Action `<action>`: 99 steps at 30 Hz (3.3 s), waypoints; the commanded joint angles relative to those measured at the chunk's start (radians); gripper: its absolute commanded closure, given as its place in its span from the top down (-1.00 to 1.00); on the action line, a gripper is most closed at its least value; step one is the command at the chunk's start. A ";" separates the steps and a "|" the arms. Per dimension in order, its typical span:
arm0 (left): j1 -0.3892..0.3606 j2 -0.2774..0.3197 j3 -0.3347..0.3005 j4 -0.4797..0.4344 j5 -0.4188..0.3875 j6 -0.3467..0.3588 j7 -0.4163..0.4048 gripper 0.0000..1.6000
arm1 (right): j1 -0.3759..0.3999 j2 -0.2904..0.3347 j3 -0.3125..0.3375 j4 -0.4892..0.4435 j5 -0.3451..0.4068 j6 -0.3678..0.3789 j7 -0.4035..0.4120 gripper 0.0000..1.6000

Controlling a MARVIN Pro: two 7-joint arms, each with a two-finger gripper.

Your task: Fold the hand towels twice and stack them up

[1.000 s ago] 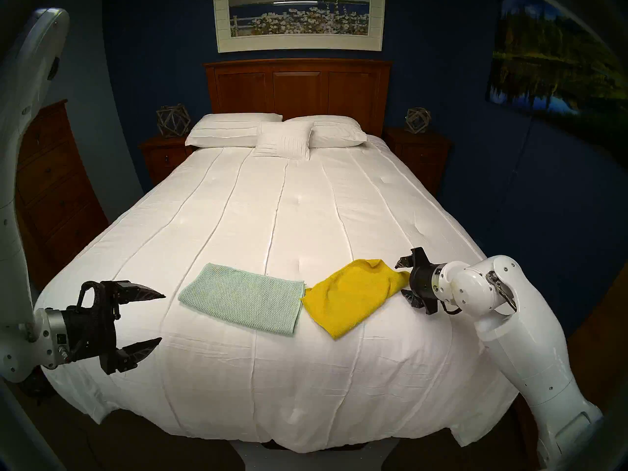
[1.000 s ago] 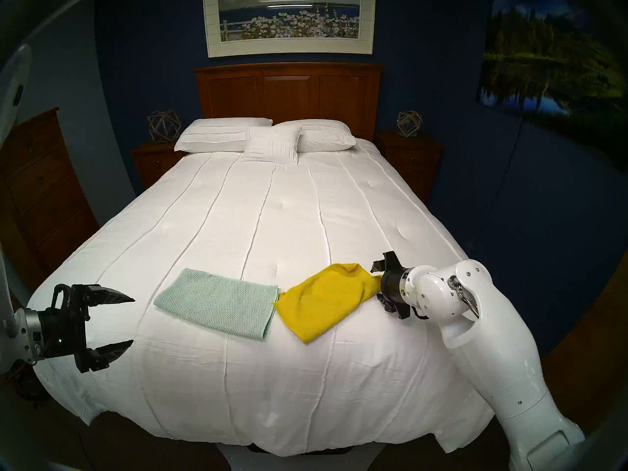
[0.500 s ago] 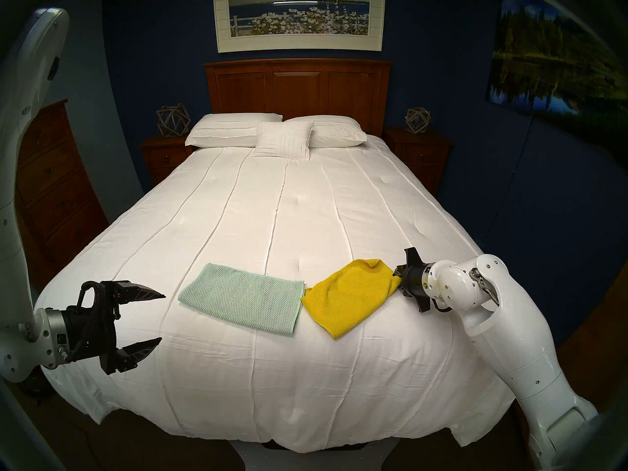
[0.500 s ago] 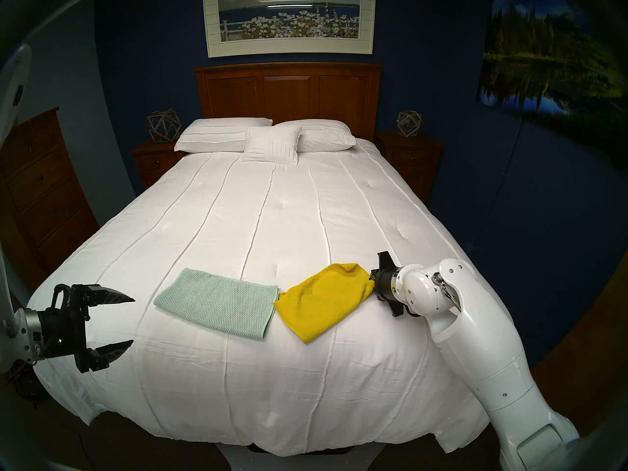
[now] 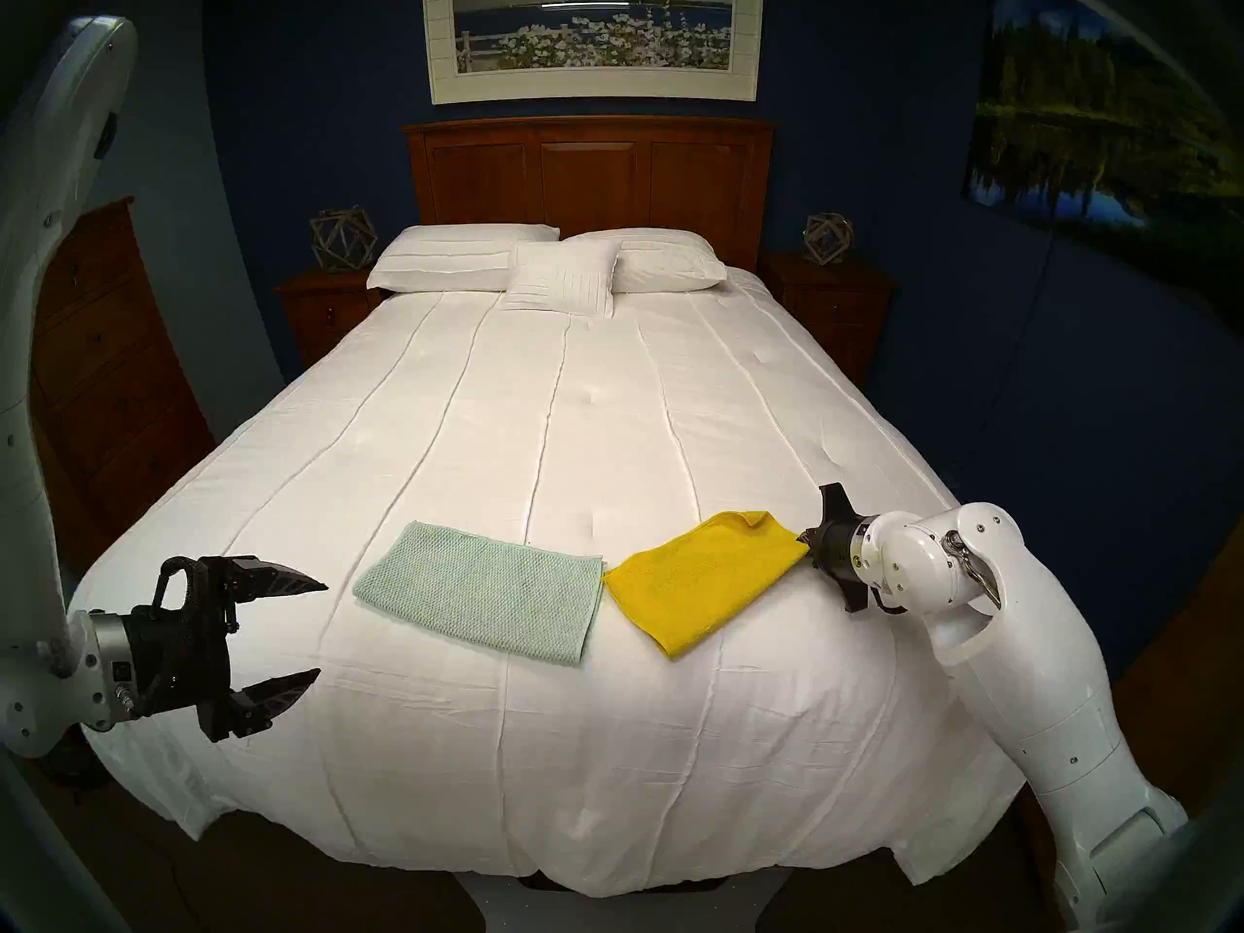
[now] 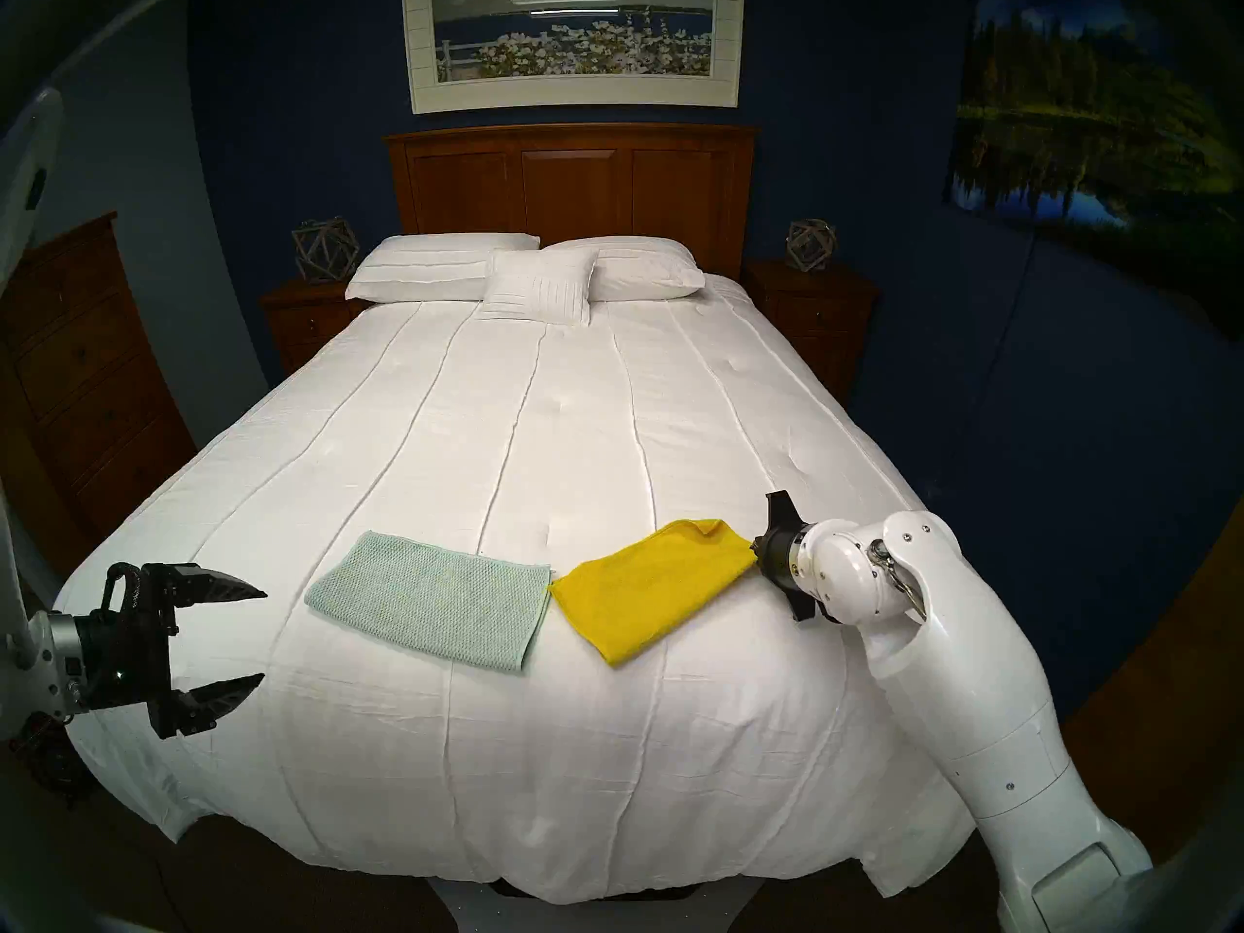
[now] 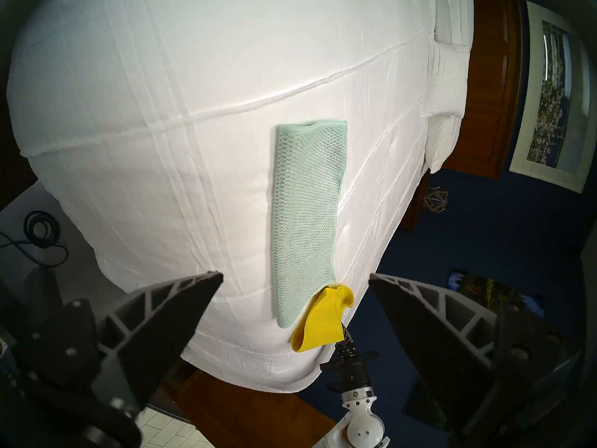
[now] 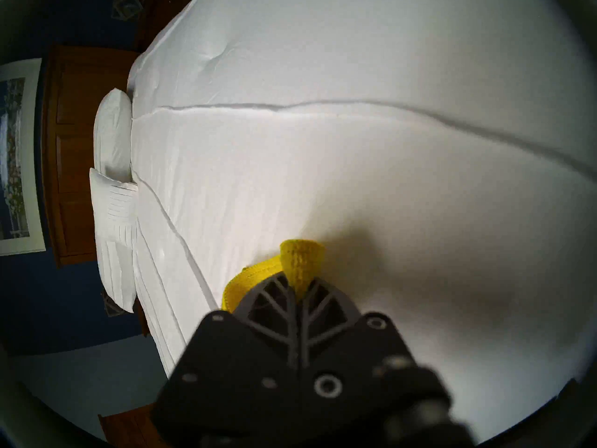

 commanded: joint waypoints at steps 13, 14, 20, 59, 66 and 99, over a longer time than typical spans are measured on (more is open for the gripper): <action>-0.004 0.002 -0.001 -0.001 -0.002 -0.001 -0.005 1.00 | -0.054 0.061 0.038 -0.044 -0.055 0.009 0.049 -1.00; -0.004 0.002 -0.001 -0.001 -0.002 -0.001 -0.005 1.00 | -0.057 0.060 0.036 -0.050 -0.053 0.012 0.052 -1.00; -0.004 0.002 -0.001 -0.001 -0.002 0.000 -0.005 1.00 | -0.067 0.058 0.009 -0.115 -0.066 0.034 0.066 -1.00; -0.004 0.002 -0.001 -0.001 -0.002 -0.001 -0.005 1.00 | -0.083 0.018 -0.208 -0.320 -0.192 0.083 0.060 -1.00; -0.004 0.002 -0.001 -0.001 -0.002 -0.001 -0.005 1.00 | -0.076 -0.009 -0.261 -0.314 -0.231 0.069 0.078 -1.00; -0.004 0.002 -0.001 -0.001 -0.002 -0.001 -0.005 1.00 | -0.136 0.002 -0.324 -0.363 -0.263 0.045 0.069 -0.18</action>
